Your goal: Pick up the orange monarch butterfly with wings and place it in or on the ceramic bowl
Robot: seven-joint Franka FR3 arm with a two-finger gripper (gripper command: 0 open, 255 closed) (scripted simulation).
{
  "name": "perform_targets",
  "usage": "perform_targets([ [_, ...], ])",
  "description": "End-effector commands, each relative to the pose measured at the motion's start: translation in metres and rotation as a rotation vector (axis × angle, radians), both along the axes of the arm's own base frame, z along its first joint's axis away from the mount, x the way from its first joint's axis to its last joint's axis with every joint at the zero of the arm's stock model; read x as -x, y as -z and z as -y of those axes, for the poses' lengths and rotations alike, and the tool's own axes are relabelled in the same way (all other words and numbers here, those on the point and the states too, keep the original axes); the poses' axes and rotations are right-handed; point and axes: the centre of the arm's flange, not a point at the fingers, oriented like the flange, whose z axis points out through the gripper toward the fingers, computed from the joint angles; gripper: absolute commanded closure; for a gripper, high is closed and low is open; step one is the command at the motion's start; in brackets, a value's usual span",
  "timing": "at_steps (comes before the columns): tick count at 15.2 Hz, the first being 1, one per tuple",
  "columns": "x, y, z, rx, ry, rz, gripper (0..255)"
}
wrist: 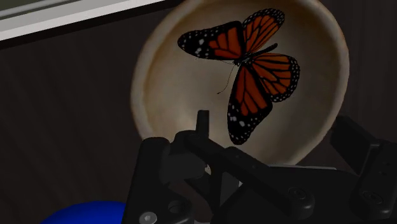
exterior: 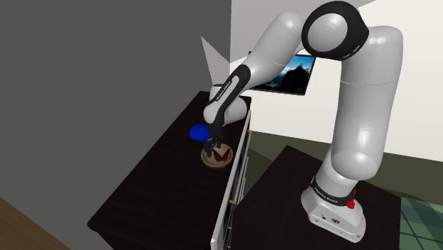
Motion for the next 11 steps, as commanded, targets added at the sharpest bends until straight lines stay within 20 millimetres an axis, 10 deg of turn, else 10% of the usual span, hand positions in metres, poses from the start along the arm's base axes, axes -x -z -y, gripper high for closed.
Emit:
perform_targets([
  [1, 0.0, -0.013, 0.002, 0.0, 0.0, 0.0, 0],
  [4, -0.001, -0.049, 0.009, 0.0, 0.0, 0.0, 0],
  [11, -0.001, -0.049, 0.009, 0.0, 0.0, 0.0, 0],
])
